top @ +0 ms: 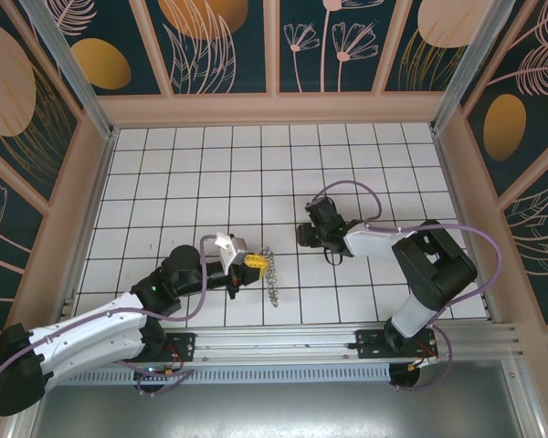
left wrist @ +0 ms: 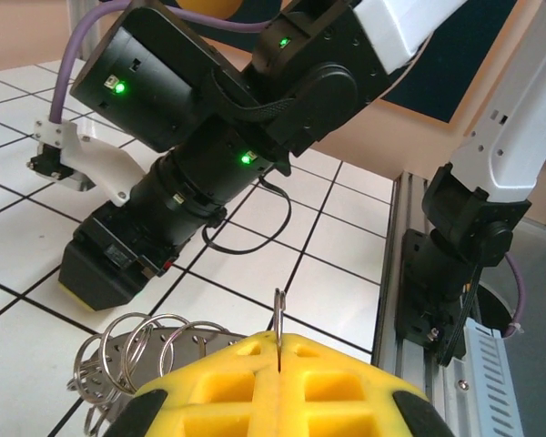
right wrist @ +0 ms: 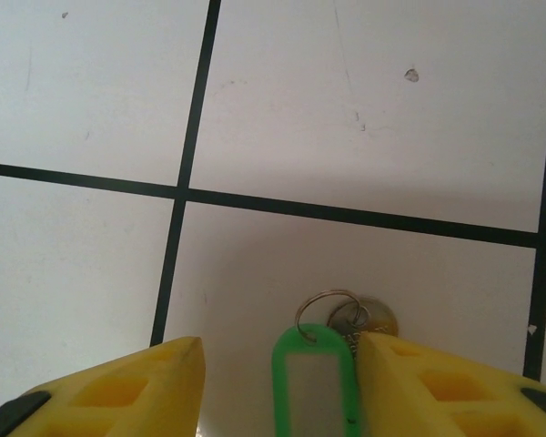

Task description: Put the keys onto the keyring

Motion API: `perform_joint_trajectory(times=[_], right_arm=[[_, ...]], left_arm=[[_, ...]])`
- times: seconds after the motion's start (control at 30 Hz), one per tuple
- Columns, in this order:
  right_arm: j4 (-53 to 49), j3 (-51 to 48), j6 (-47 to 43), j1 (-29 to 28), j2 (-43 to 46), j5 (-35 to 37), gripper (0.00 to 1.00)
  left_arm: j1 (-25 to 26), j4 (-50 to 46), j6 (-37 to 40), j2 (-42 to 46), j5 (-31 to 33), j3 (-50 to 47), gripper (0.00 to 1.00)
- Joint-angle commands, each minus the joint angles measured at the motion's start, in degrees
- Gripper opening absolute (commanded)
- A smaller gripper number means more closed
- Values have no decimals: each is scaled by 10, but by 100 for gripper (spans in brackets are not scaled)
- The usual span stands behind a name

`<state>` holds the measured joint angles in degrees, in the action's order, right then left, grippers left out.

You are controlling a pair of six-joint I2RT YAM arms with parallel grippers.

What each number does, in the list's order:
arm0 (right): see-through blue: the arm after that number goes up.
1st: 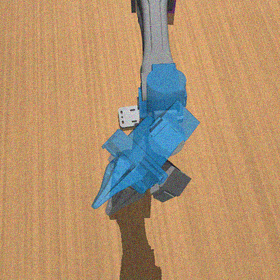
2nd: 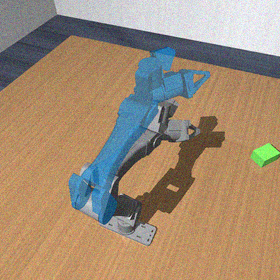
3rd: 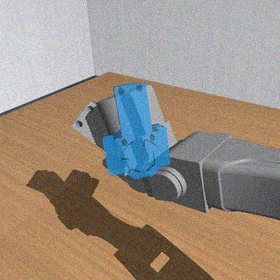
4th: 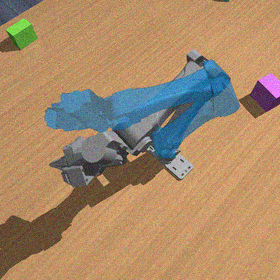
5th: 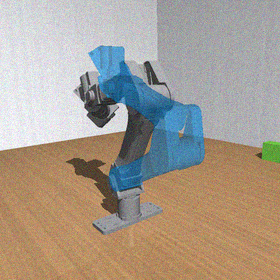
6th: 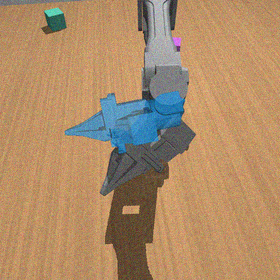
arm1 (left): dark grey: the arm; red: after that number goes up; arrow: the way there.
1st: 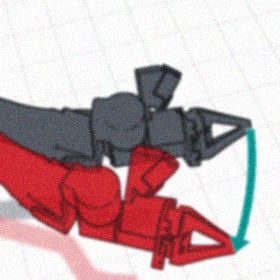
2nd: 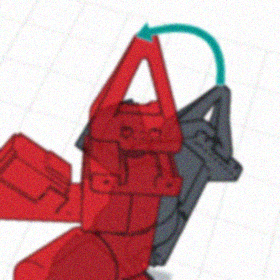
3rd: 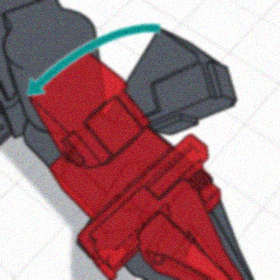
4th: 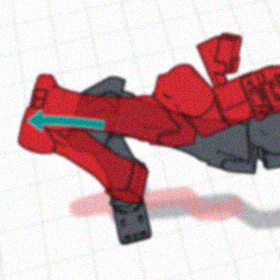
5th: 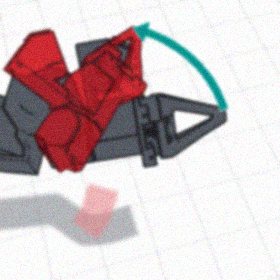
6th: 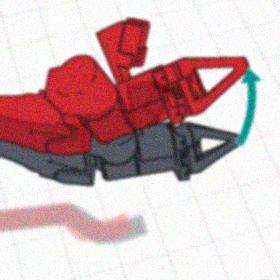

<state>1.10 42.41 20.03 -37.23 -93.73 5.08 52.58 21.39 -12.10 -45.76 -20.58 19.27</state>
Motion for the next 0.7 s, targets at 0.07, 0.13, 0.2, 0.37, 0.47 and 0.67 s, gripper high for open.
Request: perform_joint_trajectory(times=[0.07,0.13,0.2,0.37,0.47,0.67], right_arm=[[-25,5,-7,-4,-21,42,49],[-19,6,-13,-5,-24,49,49],[-13,10,-20,-3,-34,50,50],[2,15,-29,-3,-54,53,48],[17,10,-35,-3,-56,50,47],[44,4,-54,-10,-54,29,40]], left_arm=[[3,-2,-5,1,15,26,0],[3,0,-4,-10,15,31,0],[3,-1,2,-21,16,39,0],[3,-11,17,-40,19,63,0],[3,-23,30,-48,26,76,0],[1,-20,41,-54,44,78,0]])
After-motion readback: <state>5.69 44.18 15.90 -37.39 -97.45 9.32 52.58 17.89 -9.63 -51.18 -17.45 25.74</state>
